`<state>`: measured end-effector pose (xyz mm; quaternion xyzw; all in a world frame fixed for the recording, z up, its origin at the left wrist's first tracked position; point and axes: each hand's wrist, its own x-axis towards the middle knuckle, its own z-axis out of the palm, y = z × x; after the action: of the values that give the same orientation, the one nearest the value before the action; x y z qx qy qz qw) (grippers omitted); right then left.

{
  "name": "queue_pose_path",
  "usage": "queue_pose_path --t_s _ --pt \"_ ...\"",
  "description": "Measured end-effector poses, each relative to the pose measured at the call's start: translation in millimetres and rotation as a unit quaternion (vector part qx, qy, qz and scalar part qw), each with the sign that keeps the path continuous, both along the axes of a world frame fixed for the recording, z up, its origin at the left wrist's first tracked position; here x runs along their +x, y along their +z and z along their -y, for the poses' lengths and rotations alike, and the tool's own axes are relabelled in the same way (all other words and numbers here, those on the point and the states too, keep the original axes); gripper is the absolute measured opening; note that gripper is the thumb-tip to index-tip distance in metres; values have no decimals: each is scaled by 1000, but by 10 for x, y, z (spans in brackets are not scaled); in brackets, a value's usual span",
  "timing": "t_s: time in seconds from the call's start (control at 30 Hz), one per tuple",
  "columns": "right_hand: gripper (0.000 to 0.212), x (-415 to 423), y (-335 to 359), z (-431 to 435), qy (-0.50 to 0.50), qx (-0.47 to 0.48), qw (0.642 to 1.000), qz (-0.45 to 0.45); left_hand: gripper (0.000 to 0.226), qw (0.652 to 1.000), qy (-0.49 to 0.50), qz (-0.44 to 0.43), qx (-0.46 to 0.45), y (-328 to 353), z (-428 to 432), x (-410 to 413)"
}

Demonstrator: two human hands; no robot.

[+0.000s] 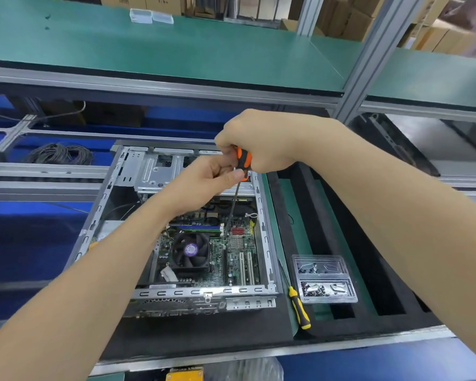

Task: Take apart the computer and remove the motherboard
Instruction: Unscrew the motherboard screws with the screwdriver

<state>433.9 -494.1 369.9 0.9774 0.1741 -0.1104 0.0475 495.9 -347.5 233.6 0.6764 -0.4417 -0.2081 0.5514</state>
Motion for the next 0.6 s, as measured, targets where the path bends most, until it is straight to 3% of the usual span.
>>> queue_pose_path --t_s 0.1,0.17,0.23,0.3,0.4,0.47,0.57,0.6 --pt "23 -96 28 -6 -43 54 997 -31 24 999 20 40 17 -6 36 -42" --pt "18 -129 26 0 -71 95 993 -3 22 998 25 55 2 17 63 -114" --pt "32 -140 -36 -25 -108 76 989 74 28 998 27 54 -17 -12 111 -152" --pt "55 -128 -113 -100 -209 2 965 156 20 999 29 39 -18 -56 164 -156" --pt "69 -43 -130 -221 -335 -69 927 152 16 999 22 43 -18 -126 237 -160" --pt "60 31 -154 -207 -348 -60 928 117 19 999 22 23 -35 -157 269 -149" --pt "27 43 -178 -203 -280 -62 946 152 21 998 31 -8 -53 -170 265 -123" --pt "27 25 -190 -200 -253 -70 951 165 17 998 38 -12 -46 -164 254 -105"
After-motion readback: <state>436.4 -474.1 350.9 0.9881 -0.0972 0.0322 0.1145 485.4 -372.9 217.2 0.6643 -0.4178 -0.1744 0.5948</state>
